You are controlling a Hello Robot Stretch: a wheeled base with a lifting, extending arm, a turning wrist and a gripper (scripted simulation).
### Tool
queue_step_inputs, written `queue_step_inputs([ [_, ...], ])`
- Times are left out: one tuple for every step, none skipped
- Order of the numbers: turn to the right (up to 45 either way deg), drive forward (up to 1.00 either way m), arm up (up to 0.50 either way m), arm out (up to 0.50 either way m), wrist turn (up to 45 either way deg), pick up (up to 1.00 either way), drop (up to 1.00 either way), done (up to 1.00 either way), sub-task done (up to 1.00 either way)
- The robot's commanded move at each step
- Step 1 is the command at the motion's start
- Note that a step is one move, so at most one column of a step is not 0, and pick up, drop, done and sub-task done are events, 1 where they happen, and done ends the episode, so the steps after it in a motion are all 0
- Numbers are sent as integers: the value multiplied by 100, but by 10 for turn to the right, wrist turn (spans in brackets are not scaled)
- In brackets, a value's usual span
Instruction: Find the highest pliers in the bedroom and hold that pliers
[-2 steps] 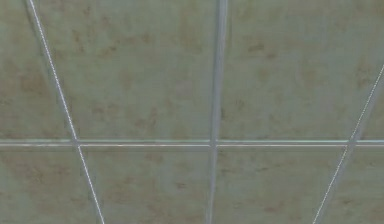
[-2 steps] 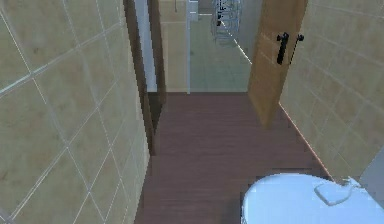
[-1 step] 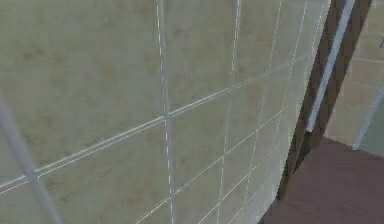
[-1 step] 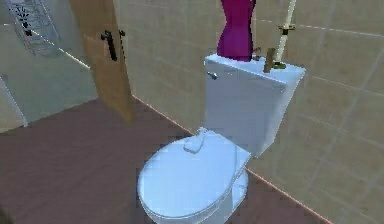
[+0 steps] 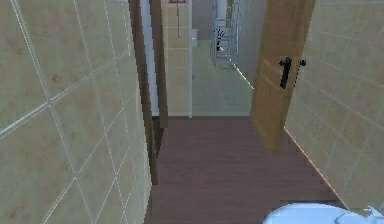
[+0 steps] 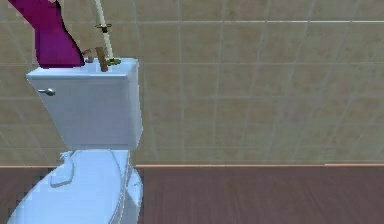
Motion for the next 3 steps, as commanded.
queue_step_inputs([
  [60,0,0,0,0,0,0,0,0],
  [0,100,0,0,0,0,0,0,0],
  [0,100,0,0,0,0,0,0,0],
])
